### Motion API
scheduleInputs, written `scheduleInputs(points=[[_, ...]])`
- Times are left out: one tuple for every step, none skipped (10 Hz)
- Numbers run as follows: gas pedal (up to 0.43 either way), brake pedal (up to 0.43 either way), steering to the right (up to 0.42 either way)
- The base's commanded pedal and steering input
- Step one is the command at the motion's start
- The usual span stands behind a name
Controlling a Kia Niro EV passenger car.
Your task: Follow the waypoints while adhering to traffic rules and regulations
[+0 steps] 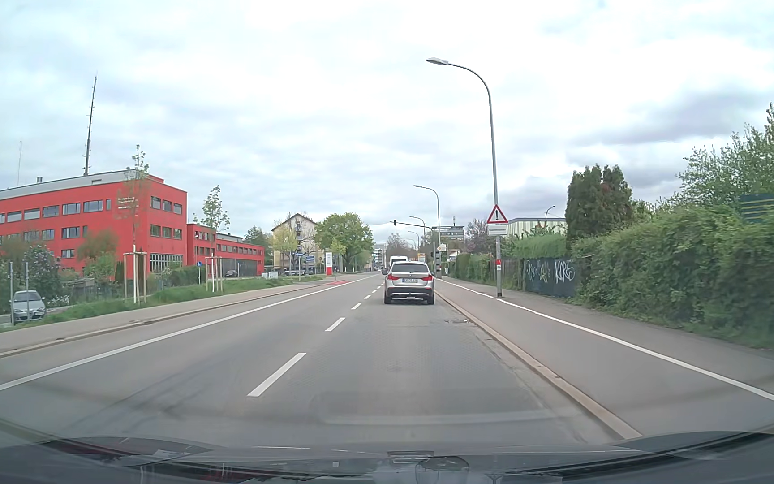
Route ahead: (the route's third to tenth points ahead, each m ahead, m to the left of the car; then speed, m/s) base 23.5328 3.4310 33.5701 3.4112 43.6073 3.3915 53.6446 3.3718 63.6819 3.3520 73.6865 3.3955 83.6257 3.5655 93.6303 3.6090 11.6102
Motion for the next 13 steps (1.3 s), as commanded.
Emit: scheduleInputs(points=[[0.028, 0.000, -0.002], [0.028, 0.000, -0.002], [0.028, 0.000, -0.002], [0.028, 0.000, -0.002], [0.028, 0.000, -0.002], [0.028, 0.000, -0.002], [0.028, 0.000, -0.002], [0.028, 0.000, -0.001], [0.028, 0.000, -0.001], [0.028, 0.000, -0.002], [0.047, 0.000, -0.001], [0.059, 0.000, -0.002], [0.059, 0.000, -0.002]])
